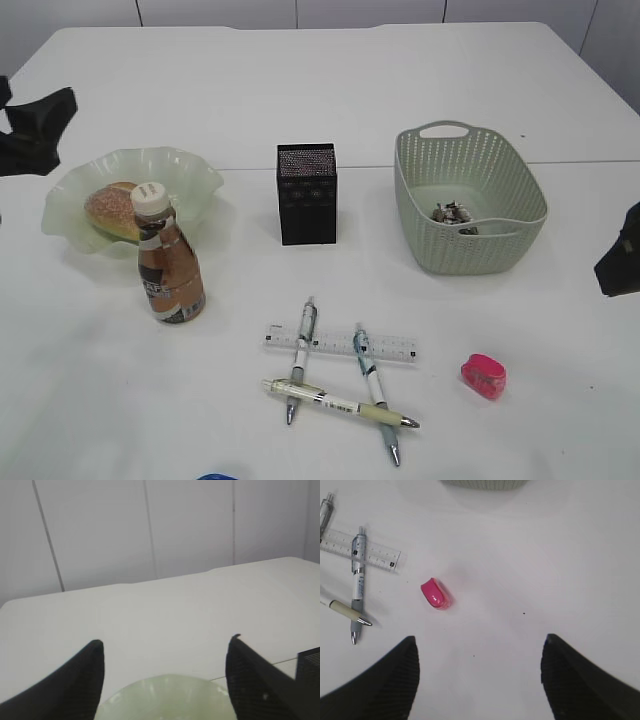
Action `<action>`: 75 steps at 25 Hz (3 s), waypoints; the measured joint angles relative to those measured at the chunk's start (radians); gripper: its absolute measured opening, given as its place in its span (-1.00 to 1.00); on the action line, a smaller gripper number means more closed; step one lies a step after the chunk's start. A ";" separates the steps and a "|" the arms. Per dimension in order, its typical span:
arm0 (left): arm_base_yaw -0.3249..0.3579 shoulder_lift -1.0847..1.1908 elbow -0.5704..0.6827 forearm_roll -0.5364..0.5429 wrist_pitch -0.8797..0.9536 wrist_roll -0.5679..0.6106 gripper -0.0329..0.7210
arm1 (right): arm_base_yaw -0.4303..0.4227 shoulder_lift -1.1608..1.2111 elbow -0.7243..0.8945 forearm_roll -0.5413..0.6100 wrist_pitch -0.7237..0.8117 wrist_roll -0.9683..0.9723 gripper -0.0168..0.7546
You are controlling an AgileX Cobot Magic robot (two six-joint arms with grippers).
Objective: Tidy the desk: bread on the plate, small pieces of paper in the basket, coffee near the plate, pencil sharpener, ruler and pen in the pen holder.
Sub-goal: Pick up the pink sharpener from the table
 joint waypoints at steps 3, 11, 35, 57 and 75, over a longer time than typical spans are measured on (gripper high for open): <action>0.032 -0.024 0.030 -0.054 0.041 -0.007 0.51 | 0.000 0.000 0.000 0.000 0.000 0.000 0.48; 0.045 -0.045 0.097 -0.097 0.293 -0.030 0.47 | 0.000 0.000 0.000 0.000 0.000 0.000 0.48; 0.045 -0.549 -0.015 -0.296 1.646 -0.058 0.39 | 0.000 0.000 0.000 0.000 0.045 0.000 0.48; 0.045 -0.549 -0.284 -0.410 2.203 -0.002 0.38 | 0.072 0.253 -0.022 0.033 0.003 -0.092 0.48; 0.045 -0.549 -0.284 -0.443 2.244 0.027 0.35 | 0.230 0.586 -0.060 -0.091 -0.196 -0.135 0.48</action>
